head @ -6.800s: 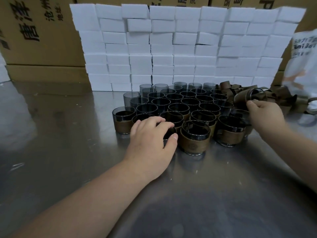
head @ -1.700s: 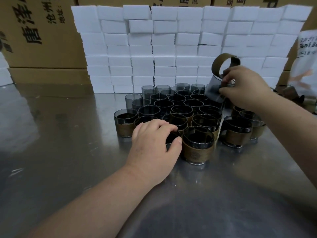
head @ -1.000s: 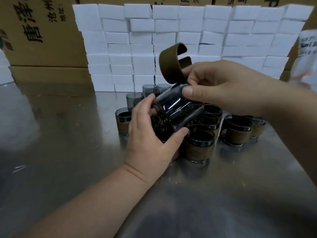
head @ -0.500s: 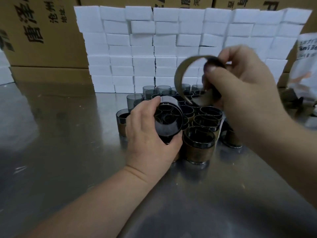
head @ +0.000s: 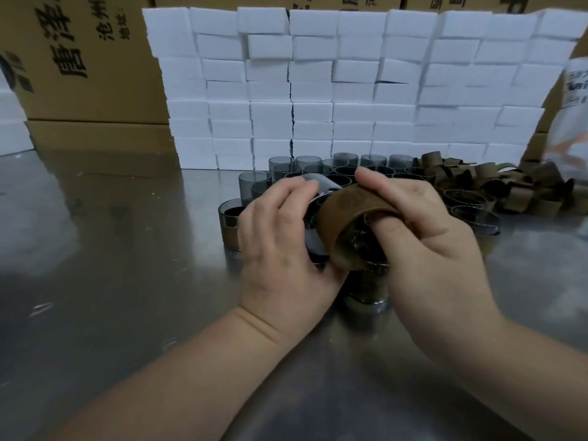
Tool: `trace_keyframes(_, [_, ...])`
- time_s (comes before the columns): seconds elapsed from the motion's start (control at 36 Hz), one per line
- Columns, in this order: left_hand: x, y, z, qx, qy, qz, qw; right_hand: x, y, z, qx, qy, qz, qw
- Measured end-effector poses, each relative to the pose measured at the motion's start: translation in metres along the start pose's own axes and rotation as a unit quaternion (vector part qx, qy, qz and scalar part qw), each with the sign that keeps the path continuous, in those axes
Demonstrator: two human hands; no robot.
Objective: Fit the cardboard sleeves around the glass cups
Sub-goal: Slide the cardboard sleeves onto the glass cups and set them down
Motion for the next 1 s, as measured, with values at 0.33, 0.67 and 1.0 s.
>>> trace_keyframes(0.33, [0.005, -0.001, 0.001, -0.023, -0.012, -0.088, 0.996, 0.002, 0.010, -0.010, -0.033, 0.031, 0.021, 0.999])
trace_keyframes(0.67, [0.013, 0.004, -0.003, -0.109, -0.011, -0.195, 0.975, 0.004, 0.007, -0.009, -0.015, 0.028, -0.023, 0.999])
trace_keyframes(1.0, [0.000, 0.003, -0.003, -0.107, -0.071, -0.142, 0.981, 0.007, 0.007, -0.010, -0.038, 0.022, -0.096, 0.994])
Point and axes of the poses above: each hand's wrist, its own z-axis towards the middle knuckle, its own y-axis out of the palm, x = y × z, the point moved 6 cm from there along z, towards the middle knuckle, and after that the axes turned 10 degrees about y, right-handed, at the moved point
